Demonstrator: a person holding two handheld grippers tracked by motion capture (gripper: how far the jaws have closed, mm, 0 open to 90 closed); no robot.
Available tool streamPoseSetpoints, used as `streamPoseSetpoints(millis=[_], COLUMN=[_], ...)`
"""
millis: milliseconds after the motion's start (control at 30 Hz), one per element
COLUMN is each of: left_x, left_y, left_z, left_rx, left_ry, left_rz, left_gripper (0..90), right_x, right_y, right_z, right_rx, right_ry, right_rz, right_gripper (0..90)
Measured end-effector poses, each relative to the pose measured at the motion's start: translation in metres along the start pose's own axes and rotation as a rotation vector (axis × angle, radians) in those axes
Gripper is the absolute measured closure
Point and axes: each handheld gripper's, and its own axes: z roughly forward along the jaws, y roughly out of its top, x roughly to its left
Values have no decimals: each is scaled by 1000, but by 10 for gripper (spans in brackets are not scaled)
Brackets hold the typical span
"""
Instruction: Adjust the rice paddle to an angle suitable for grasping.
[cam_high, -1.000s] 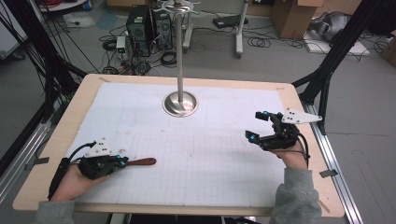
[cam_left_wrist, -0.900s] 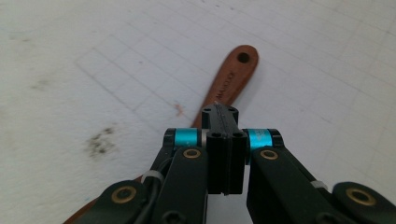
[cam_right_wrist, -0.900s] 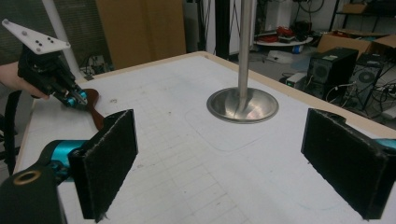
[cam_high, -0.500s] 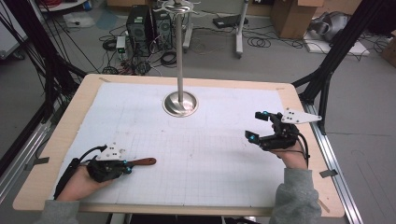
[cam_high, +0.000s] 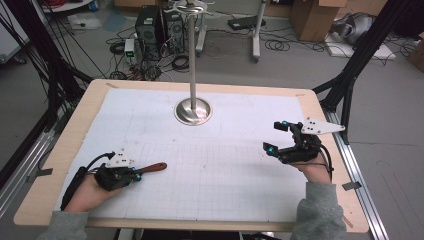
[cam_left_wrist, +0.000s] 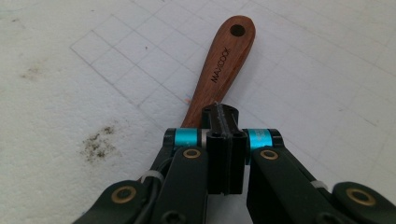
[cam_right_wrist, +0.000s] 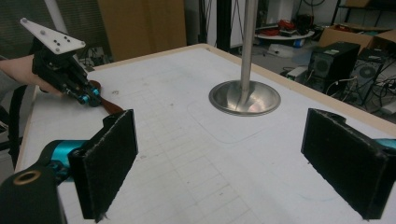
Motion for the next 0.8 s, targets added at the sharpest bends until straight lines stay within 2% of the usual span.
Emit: streamPoseSetpoints(millis=[367,633,800], left_x=[7,15,17], left_y=[6,4,6], left_z=[6,5,6], left_rx=[4,2,5], left_ry=[34,58,83], left_rz=[-25,-65,-65], left_gripper=[896,896,896], right_x=[1,1,2], right_y=[-5,-7,-9], right_z=[-10,-11,-14], right_rx=[8,16,22], right_ry=[-23,-23,-31], right_rz=[7,4,7], right_gripper=[96,95,95])
